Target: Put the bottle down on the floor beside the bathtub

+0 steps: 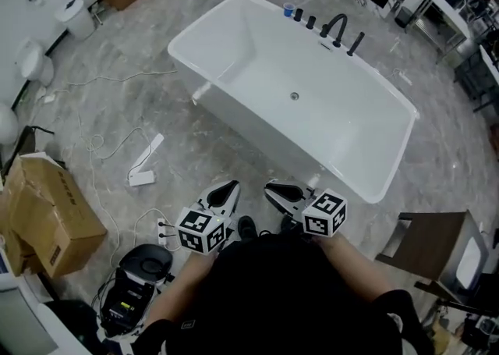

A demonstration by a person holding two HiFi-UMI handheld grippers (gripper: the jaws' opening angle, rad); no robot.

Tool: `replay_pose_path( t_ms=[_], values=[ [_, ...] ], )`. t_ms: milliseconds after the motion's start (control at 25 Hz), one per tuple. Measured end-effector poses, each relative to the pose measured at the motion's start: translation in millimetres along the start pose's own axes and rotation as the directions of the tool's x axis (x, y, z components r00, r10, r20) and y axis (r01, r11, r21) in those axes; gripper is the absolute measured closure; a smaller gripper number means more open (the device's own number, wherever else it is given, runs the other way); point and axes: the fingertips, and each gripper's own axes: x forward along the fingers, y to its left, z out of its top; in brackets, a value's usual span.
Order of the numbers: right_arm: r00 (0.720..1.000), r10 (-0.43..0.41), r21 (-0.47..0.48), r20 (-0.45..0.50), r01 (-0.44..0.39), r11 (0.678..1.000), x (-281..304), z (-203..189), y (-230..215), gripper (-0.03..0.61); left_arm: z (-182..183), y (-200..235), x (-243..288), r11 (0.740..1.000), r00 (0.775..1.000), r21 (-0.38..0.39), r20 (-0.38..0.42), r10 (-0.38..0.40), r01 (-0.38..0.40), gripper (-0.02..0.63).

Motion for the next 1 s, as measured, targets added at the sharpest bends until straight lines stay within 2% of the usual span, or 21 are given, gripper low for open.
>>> replay_pose_path(
  t_ms=[80, 240, 400, 520, 800, 920, 1000],
  values=[
    [0.998, 0.009, -0.010, 0.067, -0.008, 1.000, -19.4, 19.9, 1.7, 0.533, 16.3, -7.5, -5.1, 1.000, 0.999, 0.013, 0.031, 0.008, -0.009, 0.588],
    [0.987, -0.014, -0.039, 0.158, 0.021, 0.999, -75.5, 46.8, 0.6, 0.545, 40.6, -38.8, -7.7, 0.994, 0.997, 0.100, 0.076, 0.031, -0.038, 0.588],
    [0.974, -0.033, -0.155, 0.226, 0.070, 0.986, -135.1, 80.7, 2.6, 0.550, 74.9, -68.2, 6.7, 0.985, 0.992, 0.165, 0.120, 0.025, -0.044, 0.589],
    [0.957, -0.068, -0.196, 0.282, 0.128, 0.972, -178.6, 106.7, -7.1, 0.551, 107.7, -94.6, 24.1, 0.970, 0.987, 0.241, 0.163, 0.002, -0.042, 0.589],
    [0.896, -0.150, -0.182, 0.417, 0.245, 0.952, -256.2, 153.1, -59.2, 0.551, 171.4, -142.1, 46.9, 0.942, 0.966, 0.324, 0.259, 0.004, -0.091, 0.589],
    [0.870, -0.174, -0.136, 0.461, 0.263, 0.955, -272.8, 156.3, -74.2, 0.551, 181.1, -154.2, 50.2, 0.931, 0.963, 0.351, 0.270, 0.004, -0.102, 0.589],
    [0.862, -0.187, -0.143, 0.471, 0.284, 0.948, -278.0, 154.6, -75.4, 0.551, 182.9, -155.9, 52.4, 0.931, 0.961, 0.348, 0.276, 0.011, -0.110, 0.589]
  ],
)
